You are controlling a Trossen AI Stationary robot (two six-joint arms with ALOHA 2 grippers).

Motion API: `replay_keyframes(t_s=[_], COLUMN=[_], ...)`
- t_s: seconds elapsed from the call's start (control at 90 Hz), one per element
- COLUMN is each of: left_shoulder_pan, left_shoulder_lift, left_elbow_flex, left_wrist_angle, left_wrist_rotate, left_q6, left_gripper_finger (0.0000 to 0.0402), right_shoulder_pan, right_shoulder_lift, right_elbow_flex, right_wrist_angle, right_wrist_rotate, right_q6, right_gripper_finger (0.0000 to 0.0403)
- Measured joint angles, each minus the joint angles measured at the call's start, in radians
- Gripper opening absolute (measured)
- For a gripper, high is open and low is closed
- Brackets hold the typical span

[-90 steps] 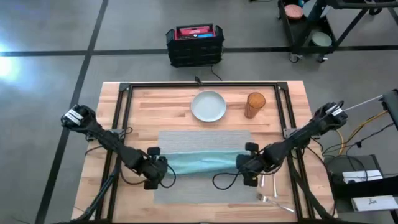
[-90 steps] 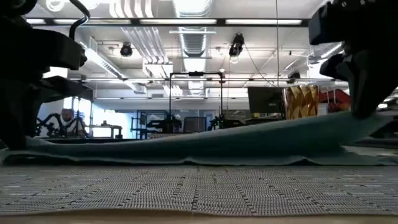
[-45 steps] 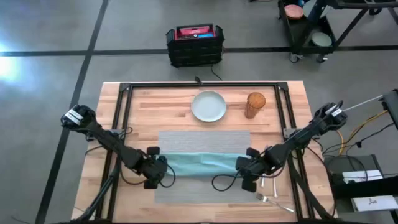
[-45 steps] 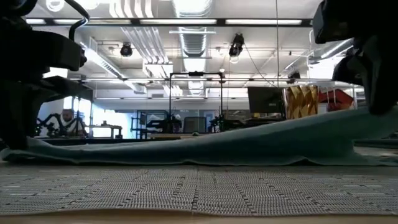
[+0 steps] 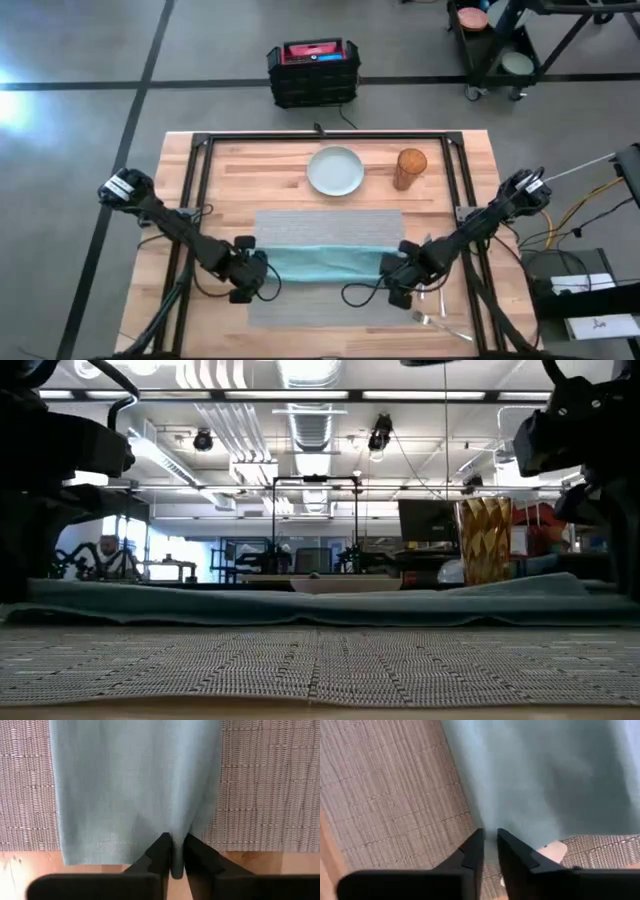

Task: Set table place
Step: Fold the table napkin

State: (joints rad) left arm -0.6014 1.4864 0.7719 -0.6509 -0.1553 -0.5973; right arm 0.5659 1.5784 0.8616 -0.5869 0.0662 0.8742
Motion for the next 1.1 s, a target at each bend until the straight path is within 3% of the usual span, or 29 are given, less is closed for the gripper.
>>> replay_keyframes(t_s=[0.1,0.211,0.4,0.5,0.6,0.667,0.744,0.878,1.1], left_shoulder_pan=[0.000,0.001,0.000,0.000,0.003,0.027,0.072,0.136,0.147], left_shoulder_lift=[-0.004,-0.036,-0.141,-0.206,-0.238,-0.233,-0.206,-0.126,0.005], left_elbow_flex=[0.000,0.001,0.032,0.034,0.016,-0.008,-0.036,-0.112,-0.206], left_wrist_angle=[-0.006,-0.010,-0.012,0.026,0.135,0.220,0.344,0.491,0.553], left_wrist_rotate=[0.029,0.127,0.183,0.074,-0.201,-0.290,-0.294,-0.230,-0.209], left_q6=[-0.022,-0.053,-0.155,-0.182,-0.149,-0.086,-0.025,0.013,-0.034], left_gripper_finger=[0.0088,0.0125,0.0168,0.0179,0.0182,0.0179,0.0174,0.0162,0.0140], right_shoulder_pan=[-0.001,-0.001,-0.001,-0.004,-0.015,-0.036,-0.086,-0.170,-0.193], right_shoulder_lift=[0.000,-0.012,-0.073,-0.110,-0.122,-0.118,-0.095,-0.031,0.070], right_elbow_flex=[0.000,0.000,0.009,0.018,0.013,-0.010,-0.048,-0.107,-0.135], right_wrist_angle=[-0.012,-0.023,-0.072,-0.048,0.039,0.140,0.302,0.533,0.513], right_wrist_rotate=[-0.043,-0.091,-0.123,-0.088,0.101,0.214,0.227,0.120,0.118], right_q6=[-0.022,-0.044,-0.070,-0.123,-0.221,-0.313,-0.397,-0.486,-0.525], right_gripper_finger=[0.0110,0.0149,0.0186,0.0194,0.0194,0.0192,0.0187,0.0178,0.0164])
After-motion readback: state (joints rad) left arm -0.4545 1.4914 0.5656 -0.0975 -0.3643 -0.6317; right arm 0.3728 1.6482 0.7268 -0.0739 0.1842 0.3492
